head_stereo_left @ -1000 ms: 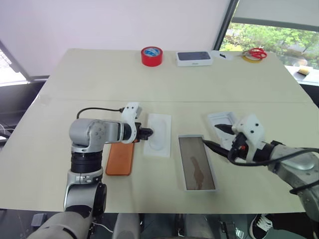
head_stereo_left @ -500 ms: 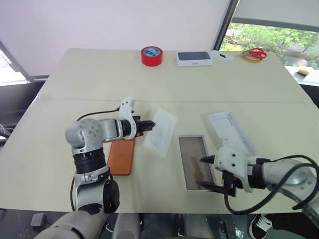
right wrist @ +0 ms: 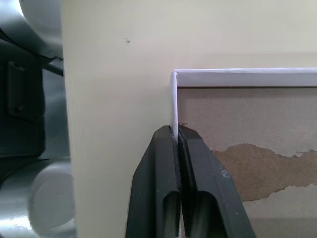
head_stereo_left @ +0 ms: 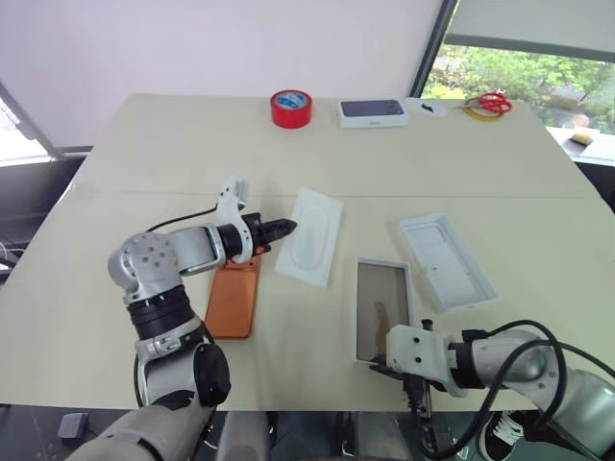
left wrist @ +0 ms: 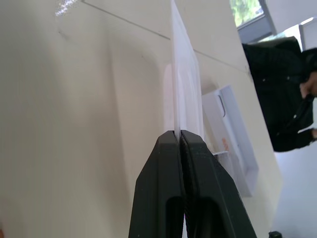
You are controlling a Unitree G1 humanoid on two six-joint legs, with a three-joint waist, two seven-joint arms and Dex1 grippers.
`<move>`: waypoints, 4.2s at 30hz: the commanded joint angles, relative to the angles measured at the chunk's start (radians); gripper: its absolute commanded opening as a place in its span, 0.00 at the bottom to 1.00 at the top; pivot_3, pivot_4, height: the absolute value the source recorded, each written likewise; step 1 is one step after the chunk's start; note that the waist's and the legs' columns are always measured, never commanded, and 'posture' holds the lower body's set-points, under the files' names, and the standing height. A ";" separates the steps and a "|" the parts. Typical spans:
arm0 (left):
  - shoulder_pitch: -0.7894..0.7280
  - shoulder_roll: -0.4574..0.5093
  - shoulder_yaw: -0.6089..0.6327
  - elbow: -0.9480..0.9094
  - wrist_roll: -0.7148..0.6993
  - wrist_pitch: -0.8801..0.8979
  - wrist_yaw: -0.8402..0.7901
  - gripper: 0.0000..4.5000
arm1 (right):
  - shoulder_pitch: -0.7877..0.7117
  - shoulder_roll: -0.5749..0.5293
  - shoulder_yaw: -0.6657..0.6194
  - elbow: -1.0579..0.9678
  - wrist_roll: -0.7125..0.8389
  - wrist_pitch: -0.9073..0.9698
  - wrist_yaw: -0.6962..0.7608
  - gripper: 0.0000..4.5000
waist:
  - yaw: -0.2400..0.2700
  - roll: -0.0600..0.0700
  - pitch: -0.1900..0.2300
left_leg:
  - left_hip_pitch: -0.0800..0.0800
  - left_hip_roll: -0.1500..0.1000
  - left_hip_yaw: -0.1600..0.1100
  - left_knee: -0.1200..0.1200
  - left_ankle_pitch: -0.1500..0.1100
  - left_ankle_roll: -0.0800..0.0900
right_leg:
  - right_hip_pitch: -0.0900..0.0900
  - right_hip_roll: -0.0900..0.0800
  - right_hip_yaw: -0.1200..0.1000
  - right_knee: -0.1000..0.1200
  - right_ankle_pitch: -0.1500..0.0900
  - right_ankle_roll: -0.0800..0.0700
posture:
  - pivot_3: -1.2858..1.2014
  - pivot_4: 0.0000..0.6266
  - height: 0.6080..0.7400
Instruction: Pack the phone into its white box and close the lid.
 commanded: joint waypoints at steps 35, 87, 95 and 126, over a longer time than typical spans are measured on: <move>-0.019 -0.304 -0.006 -0.067 0.082 -0.100 0.255 0.00 | -0.219 0.178 -0.328 0.276 -0.019 -0.105 0.063 0.76 | 0.001 -0.001 0.001 | 0.000 0.000 0.001 0.000 0.001 -0.002 | 0.000 0.000 0.000 0.000 0.000 0.000 | 0.52 0.24 0.93; 0.444 0.664 -0.584 -0.205 0.266 -0.890 -0.654 1.00 | -0.698 0.520 0.177 0.585 -0.341 0.269 -0.222 0.00 | -0.006 0.001 0.000 | -0.003 0.001 0.007 -0.002 0.000 0.000 | -0.006 0.000 0.000 0.001 0.000 -0.001 | 0.52 0.24 0.93; 0.433 0.642 -0.610 -0.202 0.286 -0.899 -0.653 1.00 | -0.700 0.436 0.222 0.585 -0.438 0.174 -0.211 0.00 | -0.007 0.001 0.000 | -0.003 0.001 0.007 -0.002 0.000 0.000 | -0.006 0.000 0.001 0.001 0.000 -0.001 | 0.52 0.24 0.93; 0.446 0.603 -0.634 -0.239 0.289 -0.879 -0.643 1.00 | -0.695 0.598 0.134 0.802 -0.511 -0.141 -0.298 0.00 | -0.024 0.001 0.000 | -0.003 0.002 0.008 -0.002 0.002 -0.003 | -0.006 0.000 0.001 0.001 0.000 0.000 | 0.52 0.24 0.93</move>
